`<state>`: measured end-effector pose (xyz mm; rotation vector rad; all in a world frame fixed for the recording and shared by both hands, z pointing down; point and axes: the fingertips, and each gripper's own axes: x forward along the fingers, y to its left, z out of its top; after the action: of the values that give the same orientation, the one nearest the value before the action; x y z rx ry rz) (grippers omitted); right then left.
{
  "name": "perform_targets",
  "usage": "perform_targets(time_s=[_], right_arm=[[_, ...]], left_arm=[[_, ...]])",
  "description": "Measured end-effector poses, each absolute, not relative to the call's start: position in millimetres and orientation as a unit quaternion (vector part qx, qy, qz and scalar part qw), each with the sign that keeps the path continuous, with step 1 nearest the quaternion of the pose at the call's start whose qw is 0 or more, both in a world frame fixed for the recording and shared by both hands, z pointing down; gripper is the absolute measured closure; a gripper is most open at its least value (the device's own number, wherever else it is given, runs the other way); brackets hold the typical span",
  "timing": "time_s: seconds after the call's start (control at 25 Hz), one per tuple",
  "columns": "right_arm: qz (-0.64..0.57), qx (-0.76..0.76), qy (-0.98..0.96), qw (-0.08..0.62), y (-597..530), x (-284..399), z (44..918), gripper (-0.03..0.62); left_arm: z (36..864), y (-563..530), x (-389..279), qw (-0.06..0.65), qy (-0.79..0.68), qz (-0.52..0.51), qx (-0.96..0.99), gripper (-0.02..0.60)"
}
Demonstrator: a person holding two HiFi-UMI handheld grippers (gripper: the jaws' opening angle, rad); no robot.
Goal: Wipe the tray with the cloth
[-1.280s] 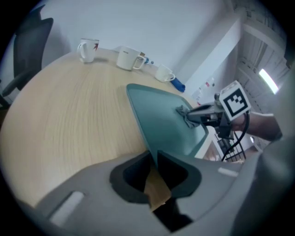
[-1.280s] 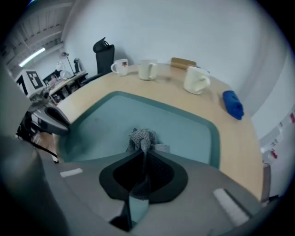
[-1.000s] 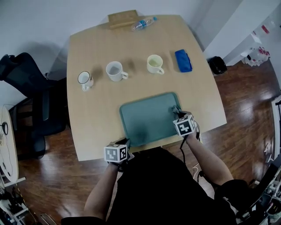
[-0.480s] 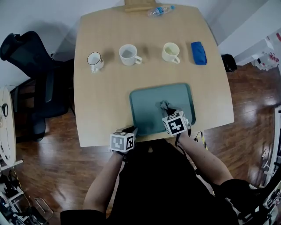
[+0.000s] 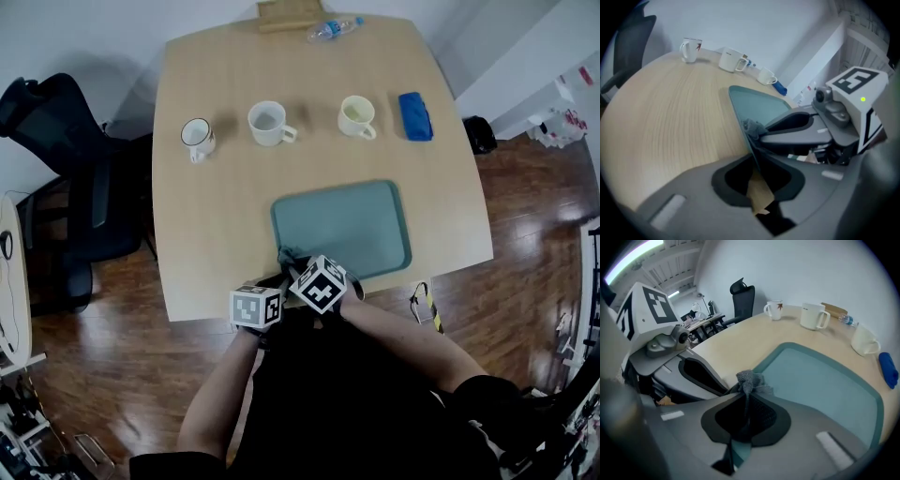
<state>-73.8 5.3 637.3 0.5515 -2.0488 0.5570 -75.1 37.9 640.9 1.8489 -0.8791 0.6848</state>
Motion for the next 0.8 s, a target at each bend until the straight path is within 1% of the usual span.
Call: perform_targets(time_s=[0.08, 0.16, 0.4, 0.52, 0.64, 0.8], right_arm=[[0.226, 0.24, -0.823, 0.463, 0.6, -50.2, 635.5, 0.566], [0.228, 0.271, -0.807, 0.473, -4.5, -11.4, 637.1, 0.566], [0.239, 0.4, -0.735, 0.494, -28.4, 141.0, 639.0, 0.566], [0.248, 0.45, -0.7, 0.496, -35.2, 201.8, 638.6, 0.566], [0.253, 0.473, -0.696, 0.478, -36.5, 224.8, 641.1, 0.568], [0.234, 0.492, -0.687, 0.48, -28.1, 215.0, 635.1, 0.568]], left_arm=[[640.1, 37.6, -78.3, 0.472, -0.366, 0.282, 0.751, 0.525], [639.7, 37.3, -78.5, 0.471, -0.373, 0.282, 0.748, 0.525], [641.3, 36.7, -80.4, 0.47, -0.381, 0.289, 0.742, 0.525], [640.9, 39.6, -75.4, 0.474, -0.376, 0.291, 0.741, 0.526], [640.2, 37.8, -68.8, 0.472, -0.37, 0.294, 0.745, 0.525], [640.5, 36.9, -68.0, 0.472, -0.366, 0.295, 0.746, 0.525]])
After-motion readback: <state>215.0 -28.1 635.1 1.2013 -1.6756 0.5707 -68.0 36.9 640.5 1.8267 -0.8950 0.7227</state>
